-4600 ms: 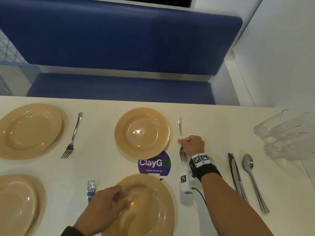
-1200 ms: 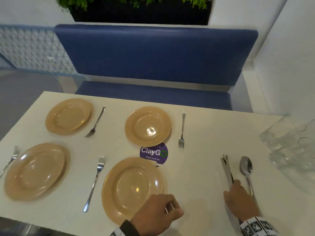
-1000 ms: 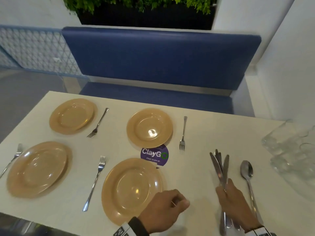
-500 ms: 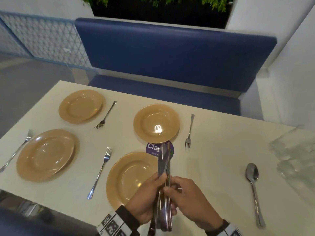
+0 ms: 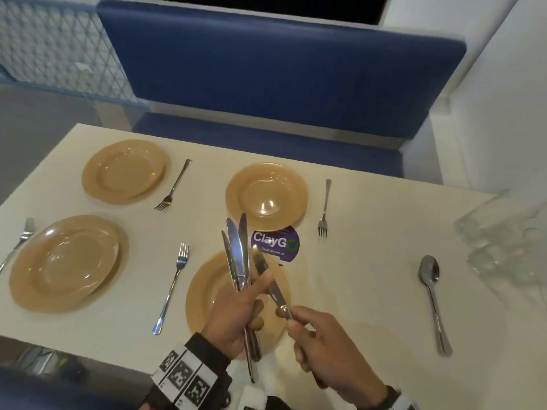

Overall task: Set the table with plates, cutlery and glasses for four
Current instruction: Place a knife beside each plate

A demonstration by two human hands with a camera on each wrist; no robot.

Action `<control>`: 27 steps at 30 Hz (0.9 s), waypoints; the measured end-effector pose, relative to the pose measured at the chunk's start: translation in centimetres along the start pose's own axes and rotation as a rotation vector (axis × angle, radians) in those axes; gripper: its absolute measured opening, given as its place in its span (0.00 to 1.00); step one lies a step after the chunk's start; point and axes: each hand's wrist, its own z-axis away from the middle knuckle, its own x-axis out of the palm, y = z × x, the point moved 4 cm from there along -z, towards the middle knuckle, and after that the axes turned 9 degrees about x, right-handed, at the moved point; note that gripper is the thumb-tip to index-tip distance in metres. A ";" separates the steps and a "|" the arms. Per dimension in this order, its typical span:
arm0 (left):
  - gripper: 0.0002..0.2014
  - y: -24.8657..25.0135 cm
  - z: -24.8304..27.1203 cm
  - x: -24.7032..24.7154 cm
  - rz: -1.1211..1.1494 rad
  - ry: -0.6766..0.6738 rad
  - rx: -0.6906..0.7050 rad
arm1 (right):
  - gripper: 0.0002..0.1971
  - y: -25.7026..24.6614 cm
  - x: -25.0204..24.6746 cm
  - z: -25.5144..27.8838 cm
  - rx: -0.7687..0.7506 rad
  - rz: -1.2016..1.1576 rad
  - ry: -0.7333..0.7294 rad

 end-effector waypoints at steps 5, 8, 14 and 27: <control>0.07 0.2 -0.8 -2.1 -0.273 -0.061 0.003 | 0.09 3.0 2.1 0.2 0.014 0.029 0.261; 0.10 1.6 -2.6 -4.3 -0.357 0.034 0.050 | 0.08 4.8 1.9 -0.4 0.068 0.108 0.472; 0.11 6.0 -3.9 -11.8 -0.450 -0.114 0.021 | 0.07 10.7 0.3 -4.4 0.191 0.168 0.860; 0.16 7.0 -2.3 -20.0 -0.460 -0.049 -0.120 | 0.07 11.9 2.1 -7.4 0.299 0.291 1.076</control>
